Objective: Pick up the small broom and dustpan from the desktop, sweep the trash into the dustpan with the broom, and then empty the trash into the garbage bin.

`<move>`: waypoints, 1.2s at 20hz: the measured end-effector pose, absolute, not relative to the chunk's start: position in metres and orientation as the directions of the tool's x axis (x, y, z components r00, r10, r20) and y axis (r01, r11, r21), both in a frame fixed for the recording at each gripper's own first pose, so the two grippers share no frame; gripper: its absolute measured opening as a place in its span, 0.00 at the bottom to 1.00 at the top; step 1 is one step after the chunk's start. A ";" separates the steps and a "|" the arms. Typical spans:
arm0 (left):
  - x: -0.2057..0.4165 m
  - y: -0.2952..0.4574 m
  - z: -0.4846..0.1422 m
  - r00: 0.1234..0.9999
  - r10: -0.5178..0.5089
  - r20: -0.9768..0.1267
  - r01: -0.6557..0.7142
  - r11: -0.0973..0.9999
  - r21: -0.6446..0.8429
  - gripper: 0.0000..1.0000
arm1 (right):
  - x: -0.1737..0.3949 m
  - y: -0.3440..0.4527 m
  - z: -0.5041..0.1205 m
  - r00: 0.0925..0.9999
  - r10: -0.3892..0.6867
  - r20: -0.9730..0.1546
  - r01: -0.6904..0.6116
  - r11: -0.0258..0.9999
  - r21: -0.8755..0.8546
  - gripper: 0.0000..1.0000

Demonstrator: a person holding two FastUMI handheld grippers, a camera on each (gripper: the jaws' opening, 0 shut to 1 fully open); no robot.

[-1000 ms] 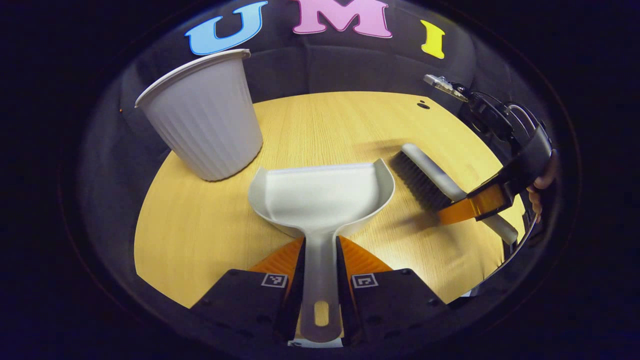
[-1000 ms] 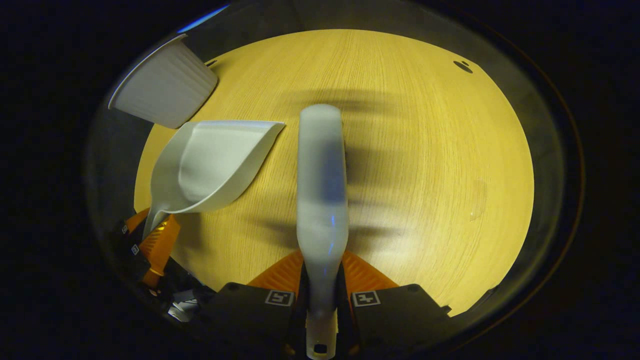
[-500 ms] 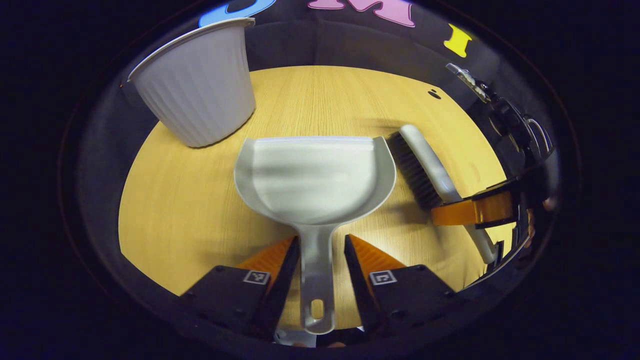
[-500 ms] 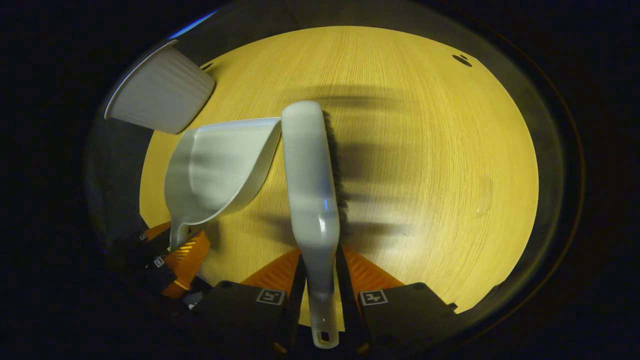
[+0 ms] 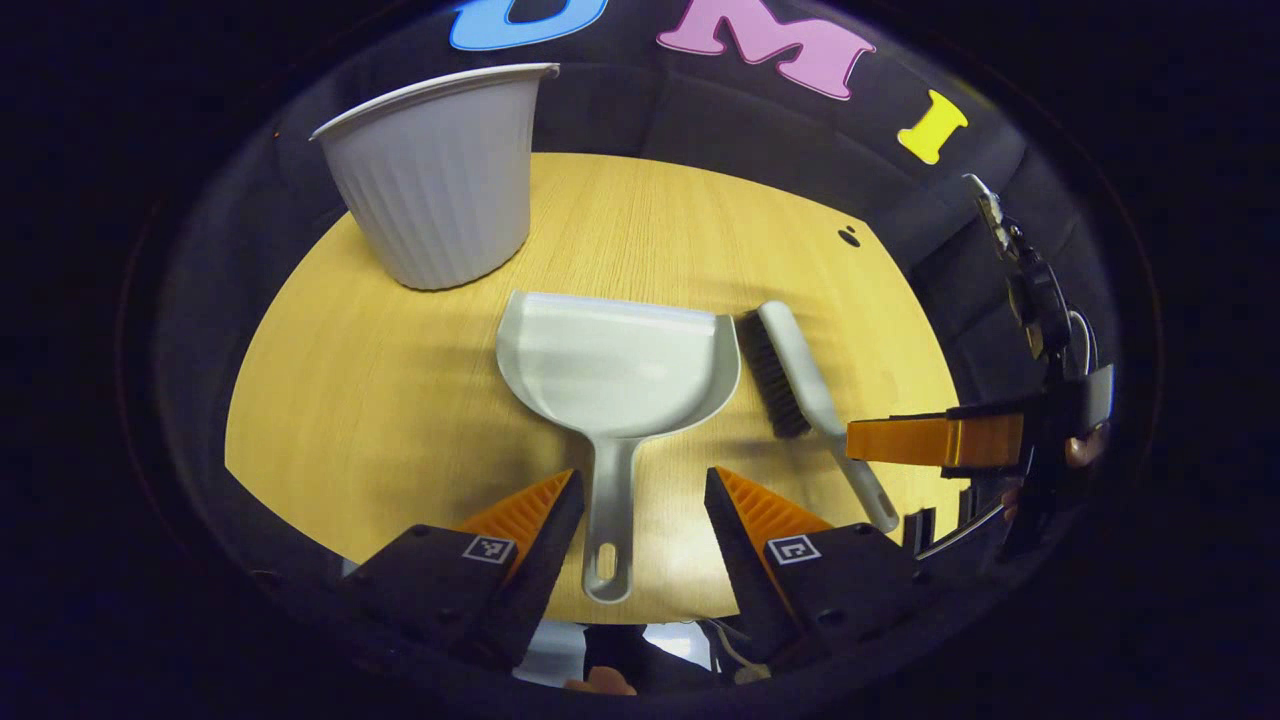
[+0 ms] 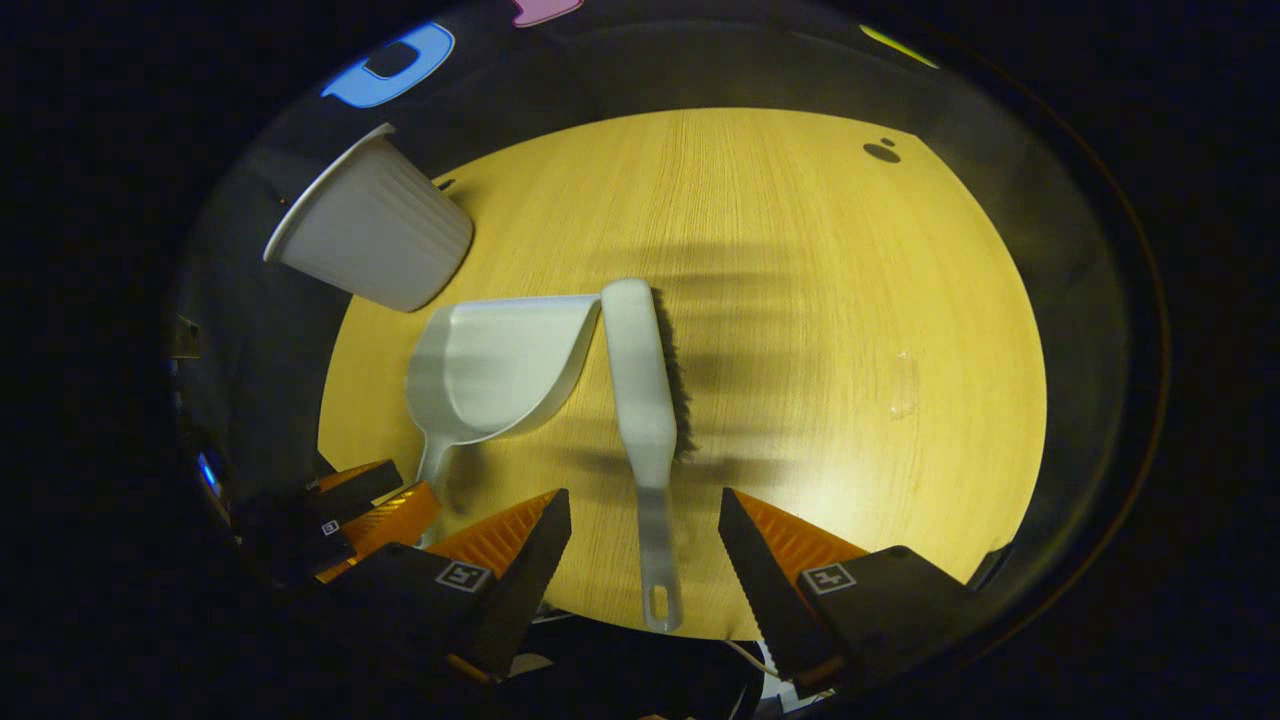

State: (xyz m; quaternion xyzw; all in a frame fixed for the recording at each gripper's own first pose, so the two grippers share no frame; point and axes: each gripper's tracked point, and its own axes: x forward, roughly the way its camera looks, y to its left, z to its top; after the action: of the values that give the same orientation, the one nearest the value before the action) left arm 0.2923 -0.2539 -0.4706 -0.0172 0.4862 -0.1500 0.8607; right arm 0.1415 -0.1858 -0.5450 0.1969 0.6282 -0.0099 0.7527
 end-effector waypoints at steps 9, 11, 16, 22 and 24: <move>0.286 -0.249 -0.292 0.812 -0.410 -0.416 0.403 0.909 -0.110 0.74 | 0.178 -0.176 -0.382 0.696 0.060 -0.715 0.050 0.990 0.132 0.95; 0.283 -0.240 -0.255 0.875 -0.380 -0.302 0.389 0.921 -0.030 0.74 | 0.185 -0.166 -0.350 0.781 0.044 -0.623 0.011 0.996 0.085 0.96; 0.258 -0.216 -0.186 0.917 -0.373 -0.145 0.377 0.926 0.001 0.74 | 0.201 -0.157 -0.309 0.907 0.073 -0.415 0.001 0.985 0.173 0.96; 0.232 -0.185 -0.127 0.926 -0.372 0.058 0.370 0.928 0.053 0.72 | 0.200 -0.189 -0.287 0.958 -0.043 -0.285 0.077 0.991 0.110 0.96; 0.225 -0.191 -0.128 0.916 -0.398 0.049 0.396 0.917 0.046 0.72 | 0.194 -0.189 -0.267 0.971 -0.077 -0.224 0.102 0.989 0.104 0.95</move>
State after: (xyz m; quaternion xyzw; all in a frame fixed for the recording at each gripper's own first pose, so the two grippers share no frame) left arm 0.2250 -0.1912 -0.1276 0.0175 -0.0285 -0.2029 0.9786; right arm 0.1938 -0.1890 -0.2668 0.0576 0.1105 -0.0452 0.9912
